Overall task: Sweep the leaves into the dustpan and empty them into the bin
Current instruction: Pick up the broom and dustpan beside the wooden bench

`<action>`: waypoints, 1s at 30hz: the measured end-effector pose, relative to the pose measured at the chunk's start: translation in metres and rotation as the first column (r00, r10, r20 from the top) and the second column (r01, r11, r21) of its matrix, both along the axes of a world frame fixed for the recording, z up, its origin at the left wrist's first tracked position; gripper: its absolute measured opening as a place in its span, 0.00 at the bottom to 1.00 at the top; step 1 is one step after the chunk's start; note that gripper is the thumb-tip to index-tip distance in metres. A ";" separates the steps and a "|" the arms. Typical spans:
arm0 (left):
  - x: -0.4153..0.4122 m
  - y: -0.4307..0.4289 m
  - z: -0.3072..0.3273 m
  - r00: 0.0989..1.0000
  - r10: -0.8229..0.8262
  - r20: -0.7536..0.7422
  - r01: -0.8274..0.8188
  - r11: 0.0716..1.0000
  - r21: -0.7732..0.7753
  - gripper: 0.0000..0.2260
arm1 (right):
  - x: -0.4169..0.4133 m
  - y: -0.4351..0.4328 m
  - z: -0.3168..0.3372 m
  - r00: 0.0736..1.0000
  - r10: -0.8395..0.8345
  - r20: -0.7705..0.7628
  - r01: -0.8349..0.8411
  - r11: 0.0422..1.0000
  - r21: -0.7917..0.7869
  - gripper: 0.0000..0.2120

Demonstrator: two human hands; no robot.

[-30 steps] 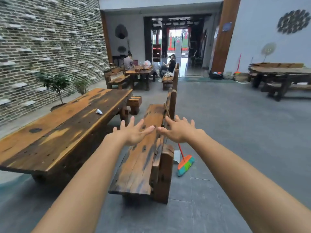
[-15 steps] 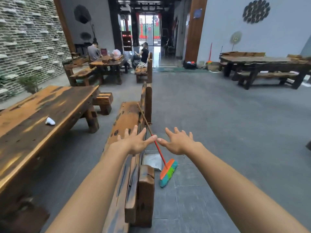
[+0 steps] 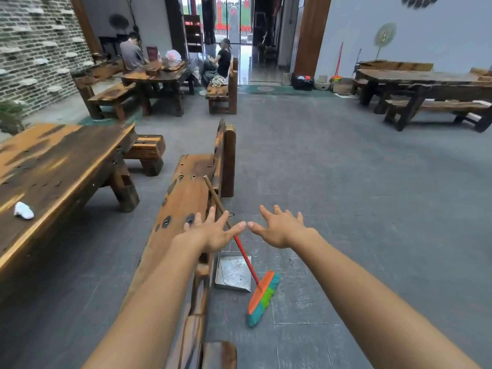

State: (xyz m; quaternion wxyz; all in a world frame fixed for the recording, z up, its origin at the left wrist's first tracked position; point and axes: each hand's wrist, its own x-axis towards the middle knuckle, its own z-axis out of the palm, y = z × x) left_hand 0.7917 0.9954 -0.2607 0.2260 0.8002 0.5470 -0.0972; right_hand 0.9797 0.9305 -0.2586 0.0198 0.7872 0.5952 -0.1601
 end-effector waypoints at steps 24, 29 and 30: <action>0.098 0.328 -0.145 0.969 0.248 -0.019 -0.243 0.923 -0.298 0.32 | 0.033 0.470 -0.145 0.904 0.380 -0.196 -0.404 0.909 -0.100 0.31; 0.078 0.388 -0.174 0.983 0.180 0.027 -0.161 0.932 -0.324 0.32 | -0.015 0.539 -0.175 0.852 0.517 -0.076 -0.521 0.853 -0.041 0.24; 0.074 0.397 -0.179 0.985 0.173 0.016 -0.158 0.931 -0.330 0.32 | -0.021 0.549 -0.176 0.819 0.573 -0.014 -0.572 0.816 -0.082 0.19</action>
